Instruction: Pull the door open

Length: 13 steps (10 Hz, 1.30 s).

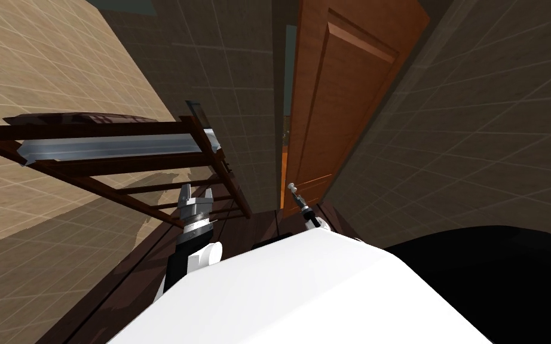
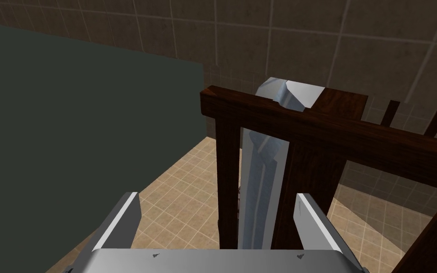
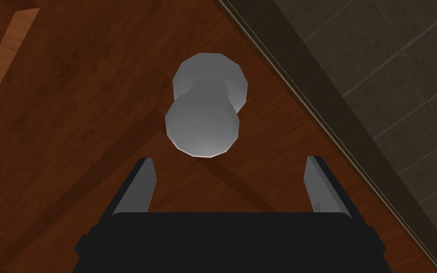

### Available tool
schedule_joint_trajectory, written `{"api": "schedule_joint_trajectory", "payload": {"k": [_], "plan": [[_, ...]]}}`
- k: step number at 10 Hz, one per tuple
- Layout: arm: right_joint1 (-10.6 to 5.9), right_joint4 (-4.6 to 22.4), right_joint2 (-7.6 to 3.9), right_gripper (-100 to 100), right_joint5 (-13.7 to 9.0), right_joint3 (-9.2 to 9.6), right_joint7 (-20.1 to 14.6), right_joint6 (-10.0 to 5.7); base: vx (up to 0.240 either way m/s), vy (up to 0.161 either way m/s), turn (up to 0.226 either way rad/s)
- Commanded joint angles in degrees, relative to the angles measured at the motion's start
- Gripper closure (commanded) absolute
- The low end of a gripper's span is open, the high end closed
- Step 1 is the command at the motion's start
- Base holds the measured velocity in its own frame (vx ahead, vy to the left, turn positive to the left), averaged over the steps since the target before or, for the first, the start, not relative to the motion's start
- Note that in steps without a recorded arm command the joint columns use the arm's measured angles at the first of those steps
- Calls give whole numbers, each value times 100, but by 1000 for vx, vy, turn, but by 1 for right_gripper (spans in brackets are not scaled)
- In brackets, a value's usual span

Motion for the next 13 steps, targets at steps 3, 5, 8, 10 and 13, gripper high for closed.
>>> {"api": "schedule_joint_trajectory", "payload": {"k": [3,5,8,10,13], "plan": [[-16,30,-13,-100,193,-26,589,-37,-32,-4,-25],[-22,42,-19,-100,268,-36,859,-50,-24,-6,-16],[-33,64,-30,-100,415,-56,1308,-77,-32,-13,-25],[-39,75,-36,-100,485,-66,1576,-89,-21,-11,-15],[-48,95,-46,-100,617,-83,2016,-113,-31,-16,-24]]}}
